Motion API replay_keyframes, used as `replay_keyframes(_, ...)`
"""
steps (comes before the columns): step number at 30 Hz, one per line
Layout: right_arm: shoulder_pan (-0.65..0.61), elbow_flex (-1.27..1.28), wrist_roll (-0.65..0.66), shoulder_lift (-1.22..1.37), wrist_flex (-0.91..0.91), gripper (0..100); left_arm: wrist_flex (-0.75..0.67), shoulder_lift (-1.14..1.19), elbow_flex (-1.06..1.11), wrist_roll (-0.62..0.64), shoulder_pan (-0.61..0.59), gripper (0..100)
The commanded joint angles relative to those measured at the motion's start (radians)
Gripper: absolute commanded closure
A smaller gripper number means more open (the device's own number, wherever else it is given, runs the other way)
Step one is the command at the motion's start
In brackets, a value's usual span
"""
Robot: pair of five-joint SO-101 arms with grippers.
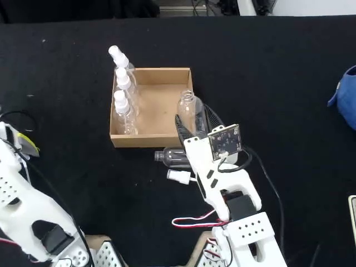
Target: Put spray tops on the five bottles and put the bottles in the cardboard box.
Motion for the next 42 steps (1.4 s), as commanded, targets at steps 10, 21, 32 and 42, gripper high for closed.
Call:
replay_keyframes(10,0.023,-0.004,-0.003,-0.03,0.003,98.7,-0.005,0.046,-0.079,-0.005,-0.004,97)
replay_keyframes(21,0.023,-0.004,-0.003,-0.03,0.003,98.7,0.29,0.046,-0.404,0.077,-0.012,97)
replay_keyframes(32,0.023,-0.004,-0.003,-0.03,0.002,98.7,0.334,-0.049,-0.446,0.083,-0.053,97)
replay_keyframes(42,0.023,-0.004,-0.003,-0.03,0.0,98.7,0.331,-0.537,-0.182,0.129,-0.013,97)
